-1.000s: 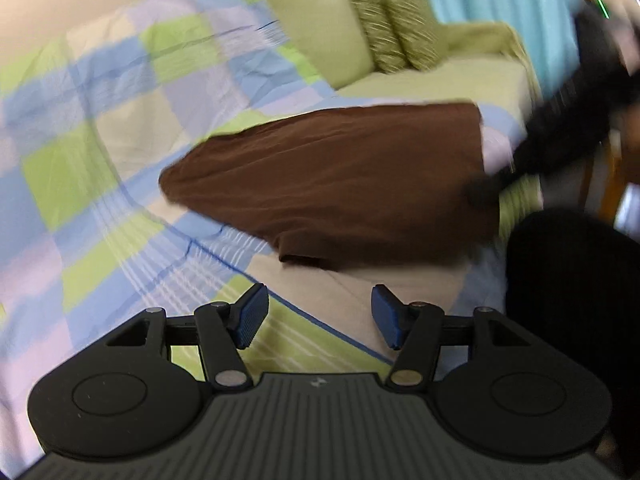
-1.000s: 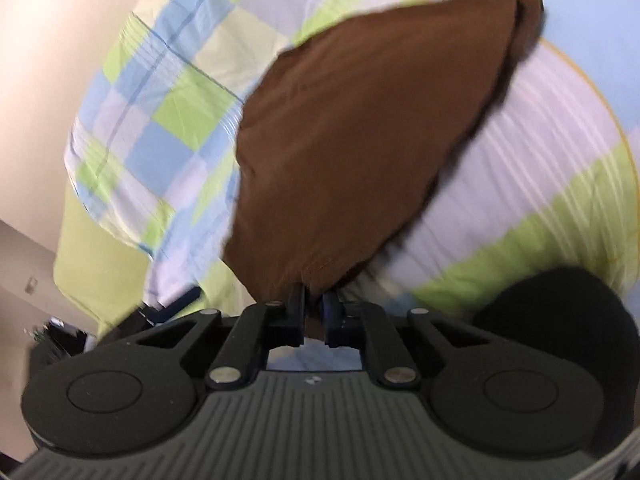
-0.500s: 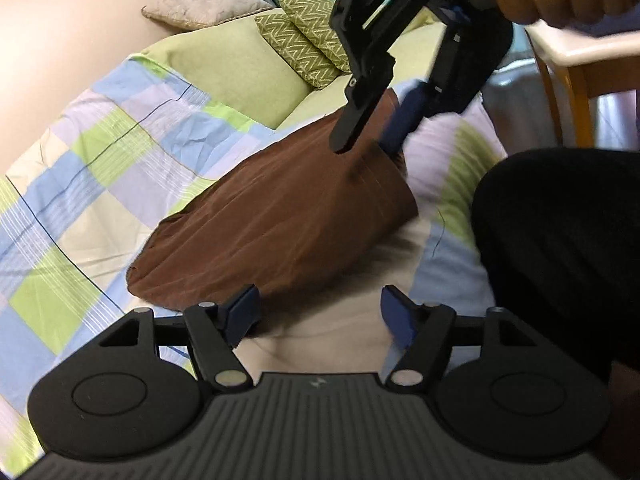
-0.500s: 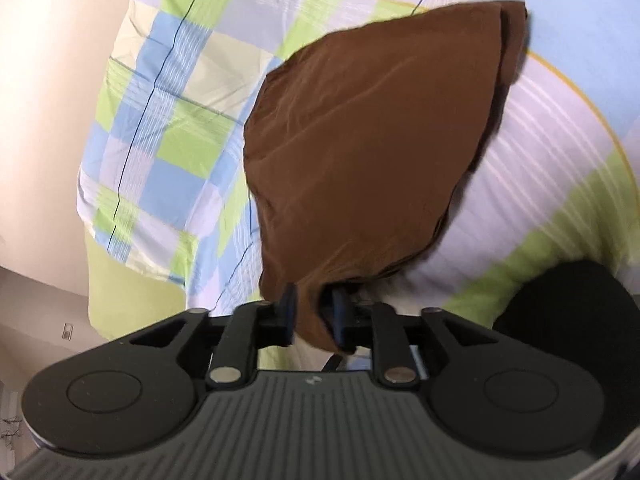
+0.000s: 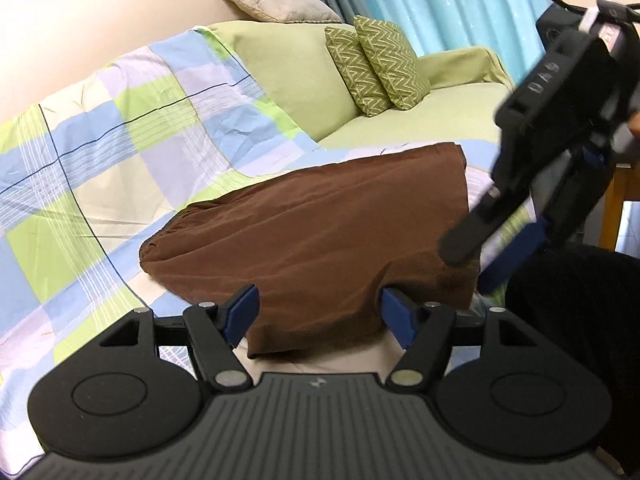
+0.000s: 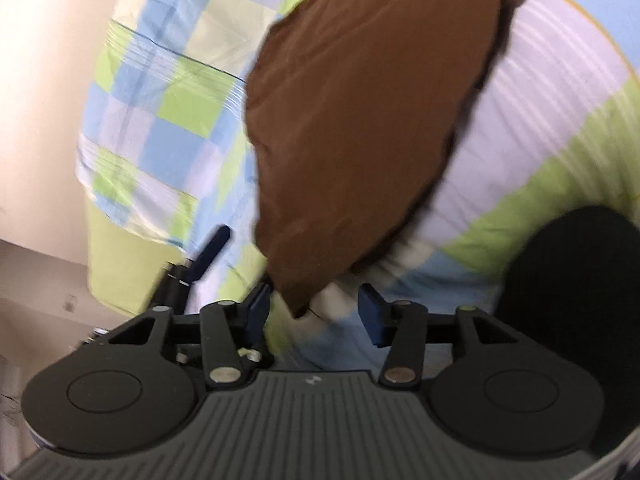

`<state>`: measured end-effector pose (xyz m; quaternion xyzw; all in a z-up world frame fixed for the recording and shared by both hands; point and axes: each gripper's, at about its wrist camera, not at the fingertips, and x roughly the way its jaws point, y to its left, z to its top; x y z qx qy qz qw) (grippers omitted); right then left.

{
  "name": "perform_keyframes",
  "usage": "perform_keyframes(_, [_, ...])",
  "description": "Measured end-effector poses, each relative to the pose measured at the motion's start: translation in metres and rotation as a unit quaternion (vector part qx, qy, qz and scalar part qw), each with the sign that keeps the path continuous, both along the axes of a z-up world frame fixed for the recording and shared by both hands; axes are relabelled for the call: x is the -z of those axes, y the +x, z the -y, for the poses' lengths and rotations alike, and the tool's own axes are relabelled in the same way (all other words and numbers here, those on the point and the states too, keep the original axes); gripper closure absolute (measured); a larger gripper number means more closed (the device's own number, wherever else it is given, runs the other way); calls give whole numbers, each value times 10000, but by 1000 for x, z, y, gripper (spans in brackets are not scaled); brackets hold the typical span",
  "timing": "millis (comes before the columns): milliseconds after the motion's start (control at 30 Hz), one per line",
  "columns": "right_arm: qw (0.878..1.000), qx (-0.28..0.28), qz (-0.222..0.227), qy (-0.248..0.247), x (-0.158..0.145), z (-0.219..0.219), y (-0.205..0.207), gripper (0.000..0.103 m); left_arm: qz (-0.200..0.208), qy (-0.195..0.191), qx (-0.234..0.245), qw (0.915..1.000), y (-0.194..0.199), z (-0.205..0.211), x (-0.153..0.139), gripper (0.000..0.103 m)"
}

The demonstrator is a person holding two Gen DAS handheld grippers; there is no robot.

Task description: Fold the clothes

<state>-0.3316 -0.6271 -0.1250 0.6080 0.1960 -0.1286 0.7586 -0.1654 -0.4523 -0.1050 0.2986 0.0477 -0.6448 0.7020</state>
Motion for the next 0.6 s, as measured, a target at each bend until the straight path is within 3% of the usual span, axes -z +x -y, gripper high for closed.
perform_keyframes(33, [9999, 94, 113, 14, -4, 3, 0, 96, 8, -3, -2, 10000, 0, 0, 0, 33])
perform_keyframes(133, [9989, 305, 360, 12, -15, 12, 1, 99, 124, 0, 35, 9999, -3, -3, 2, 33])
perform_keyframes(200, [9977, 428, 515, -75, -25, 18, 0, 100, 529, 21, 175, 9984, -13, -8, 9, 30])
perform_keyframes(300, [9959, 452, 708, -342, -42, 22, 0, 101, 683, 34, 354, 9970, -22, -10, 14, 29])
perform_keyframes(467, [9979, 389, 370, -353, -37, 24, -3, 101, 973, 33, 879, 9914, -39, -6, 22, 29])
perform_keyframes(600, [9970, 593, 457, -213, -35, 28, -13, 101, 1283, 150, 1351, 9824, -49, 5, 32, 34])
